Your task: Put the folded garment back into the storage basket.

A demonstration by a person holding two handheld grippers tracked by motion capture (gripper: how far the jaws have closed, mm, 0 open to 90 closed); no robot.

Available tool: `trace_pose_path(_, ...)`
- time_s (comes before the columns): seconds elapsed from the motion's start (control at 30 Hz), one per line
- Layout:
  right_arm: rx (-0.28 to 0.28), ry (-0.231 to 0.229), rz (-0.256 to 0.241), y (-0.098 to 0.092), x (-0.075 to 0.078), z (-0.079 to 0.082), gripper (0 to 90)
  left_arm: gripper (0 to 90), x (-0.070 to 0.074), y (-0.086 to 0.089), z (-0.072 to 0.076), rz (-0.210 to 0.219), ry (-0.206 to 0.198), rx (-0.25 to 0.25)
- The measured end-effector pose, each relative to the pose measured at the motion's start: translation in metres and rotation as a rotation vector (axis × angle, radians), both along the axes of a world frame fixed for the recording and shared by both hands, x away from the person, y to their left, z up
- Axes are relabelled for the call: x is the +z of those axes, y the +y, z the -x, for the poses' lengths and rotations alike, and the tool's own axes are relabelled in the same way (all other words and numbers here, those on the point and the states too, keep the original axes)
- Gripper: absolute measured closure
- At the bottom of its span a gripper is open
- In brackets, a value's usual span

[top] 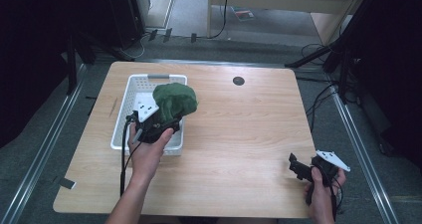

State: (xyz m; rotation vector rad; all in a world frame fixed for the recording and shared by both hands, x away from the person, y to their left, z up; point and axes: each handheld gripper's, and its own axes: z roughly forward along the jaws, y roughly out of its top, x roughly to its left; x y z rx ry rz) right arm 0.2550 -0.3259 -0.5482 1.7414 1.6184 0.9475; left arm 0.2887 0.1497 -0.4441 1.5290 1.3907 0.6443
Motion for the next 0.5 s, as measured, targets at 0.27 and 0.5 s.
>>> trace_pose_path(0.27,-0.002,0.001,-0.001,0.000,0.000,0.000,0.3,33.4,-0.005,0.015,-0.005,-0.002,0.018,0.034)
trace_pose_path(0.5,-0.003,0.001,0.000,0.000,0.000,0.000,0.3,33.4,-0.011,0.028,-0.013,-0.002,0.043,0.067)
